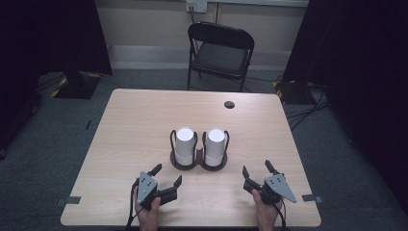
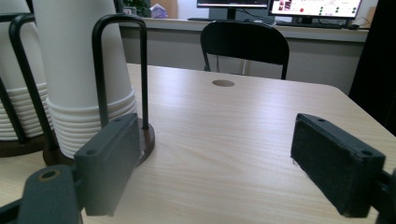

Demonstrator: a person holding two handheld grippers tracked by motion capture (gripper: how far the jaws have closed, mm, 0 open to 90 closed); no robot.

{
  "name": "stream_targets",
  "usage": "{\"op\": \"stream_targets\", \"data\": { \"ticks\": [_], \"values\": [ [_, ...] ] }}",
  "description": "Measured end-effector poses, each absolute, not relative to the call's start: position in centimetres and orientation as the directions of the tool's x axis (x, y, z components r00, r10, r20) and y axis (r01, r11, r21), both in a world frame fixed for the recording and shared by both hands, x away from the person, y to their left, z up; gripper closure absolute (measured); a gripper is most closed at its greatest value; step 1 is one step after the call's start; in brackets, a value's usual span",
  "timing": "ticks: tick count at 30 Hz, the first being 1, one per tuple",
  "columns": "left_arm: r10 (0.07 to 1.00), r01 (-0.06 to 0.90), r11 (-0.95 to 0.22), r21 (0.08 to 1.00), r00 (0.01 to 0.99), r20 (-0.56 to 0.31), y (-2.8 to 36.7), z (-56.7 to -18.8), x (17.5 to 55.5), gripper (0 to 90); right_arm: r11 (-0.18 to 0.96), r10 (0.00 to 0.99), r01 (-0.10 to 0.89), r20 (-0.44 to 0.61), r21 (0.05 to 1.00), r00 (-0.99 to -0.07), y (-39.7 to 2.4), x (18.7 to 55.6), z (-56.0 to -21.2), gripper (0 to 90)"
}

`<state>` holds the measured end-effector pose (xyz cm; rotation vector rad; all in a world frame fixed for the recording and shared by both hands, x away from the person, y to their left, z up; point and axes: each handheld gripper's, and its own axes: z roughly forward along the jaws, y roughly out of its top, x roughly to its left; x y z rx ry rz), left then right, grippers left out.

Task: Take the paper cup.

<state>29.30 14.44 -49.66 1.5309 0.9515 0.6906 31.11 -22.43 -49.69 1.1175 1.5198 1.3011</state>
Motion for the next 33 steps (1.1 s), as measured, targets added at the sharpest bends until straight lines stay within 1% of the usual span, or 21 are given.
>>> {"op": "stream_targets", "data": {
  "ticks": [3,5,7,9,16,17,21,23,28,30,33],
  "values": [
    [0.856,0.197,-0.019,0.98,0.51,-0.086,14.5,-49.5,29.3,15.6,0.062,0.963,0.117,-0.029,0.991,-0.267,-22.5,31.1,-49.7,16.9],
    [0.851,0.177,0.004,0.984,0.516,-0.096,14.7,-49.3,29.2,15.6,0.06,0.962,0.131,-0.023,0.99,-0.271,-22.5,31.1,-49.6,17.2],
    [0.846,0.178,0.007,0.984,0.524,-0.101,14.8,-49.2,29.3,15.5,0.063,0.953,0.13,-0.021,0.99,-0.304,-22.5,31.0,-49.6,17.5],
    [0.838,0.194,0.02,0.981,0.532,-0.122,14.9,-49.2,29.5,15.7,0.064,0.952,0.126,-0.022,0.99,-0.306,-22.5,30.9,-49.6,17.5],
    [0.812,0.196,-0.002,0.981,0.573,-0.113,14.6,-48.3,29.3,17.4,0.077,0.952,0.137,-0.033,0.988,-0.303,-22.3,30.8,-49.6,17.5],
    [0.803,0.192,-0.002,0.981,0.586,-0.113,14.5,-47.9,29.2,20.6,0.082,0.953,0.138,-0.038,0.987,-0.301,-22.3,30.8,-49.6,17.2],
    [0.787,0.185,-0.004,0.983,0.606,-0.111,14.4,-47.1,29.3,22.2,0.075,0.948,0.141,-0.027,0.987,-0.317,-22.4,30.8,-49.6,16.8],
    [0.784,0.179,-0.007,0.984,0.612,-0.106,14.3,-46.6,29.4,22.3,0.061,0.945,0.141,-0.011,0.988,-0.326,-22.6,30.9,-49.6,16.2],
    [0.764,0.164,-0.018,0.986,0.639,-0.092,13.9,-45.5,29.9,22.2,0.061,0.945,0.141,-0.011,0.988,-0.328,-22.6,30.9,-49.6,16.1],
    [0.758,0.151,-0.036,0.988,0.649,-0.071,13.6,-45.1,30.1,22.2,0.06,0.945,0.141,-0.011,0.988,-0.328,-22.6,30.9,-49.6,16.1],
    [0.745,0.155,-0.036,0.987,0.663,-0.077,13.4,-44.8,30.5,22.5,0.06,0.945,0.144,-0.01,0.988,-0.326,-22.6,30.9,-49.6,16.1]
  ]
}}
